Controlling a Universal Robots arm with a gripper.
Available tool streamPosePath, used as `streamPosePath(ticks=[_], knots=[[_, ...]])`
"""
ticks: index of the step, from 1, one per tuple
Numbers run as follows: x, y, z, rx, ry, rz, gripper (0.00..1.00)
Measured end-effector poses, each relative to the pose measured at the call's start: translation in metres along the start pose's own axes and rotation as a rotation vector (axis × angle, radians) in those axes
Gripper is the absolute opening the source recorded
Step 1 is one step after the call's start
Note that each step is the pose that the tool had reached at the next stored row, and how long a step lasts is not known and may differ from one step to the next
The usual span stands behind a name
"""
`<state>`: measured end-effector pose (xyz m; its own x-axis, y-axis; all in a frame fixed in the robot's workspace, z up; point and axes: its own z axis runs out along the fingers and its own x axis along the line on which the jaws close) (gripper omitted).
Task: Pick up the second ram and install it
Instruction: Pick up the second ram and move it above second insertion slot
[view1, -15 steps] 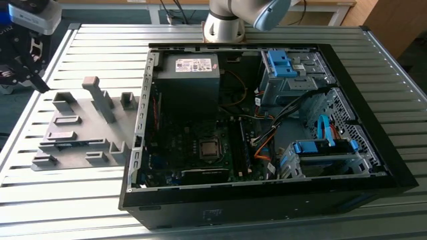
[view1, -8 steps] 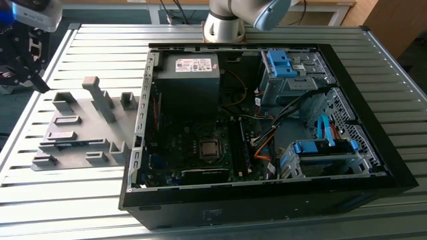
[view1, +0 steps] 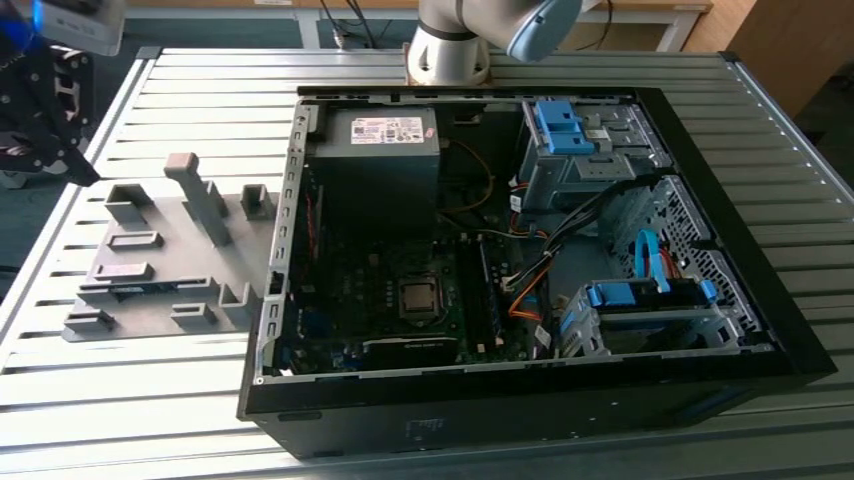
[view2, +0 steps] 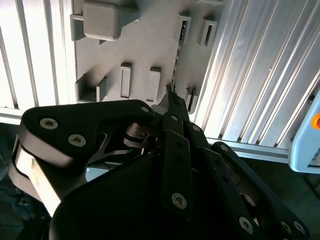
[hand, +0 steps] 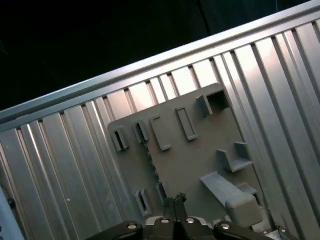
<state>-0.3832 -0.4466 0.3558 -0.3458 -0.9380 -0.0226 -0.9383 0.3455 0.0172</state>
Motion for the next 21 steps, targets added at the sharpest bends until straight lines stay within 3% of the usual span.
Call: streamPosePath(ticks=[21], knots=[[0.0001, -0.0001, 0.0044, -0.0042, 0.0046, -0.336, 0.11]])
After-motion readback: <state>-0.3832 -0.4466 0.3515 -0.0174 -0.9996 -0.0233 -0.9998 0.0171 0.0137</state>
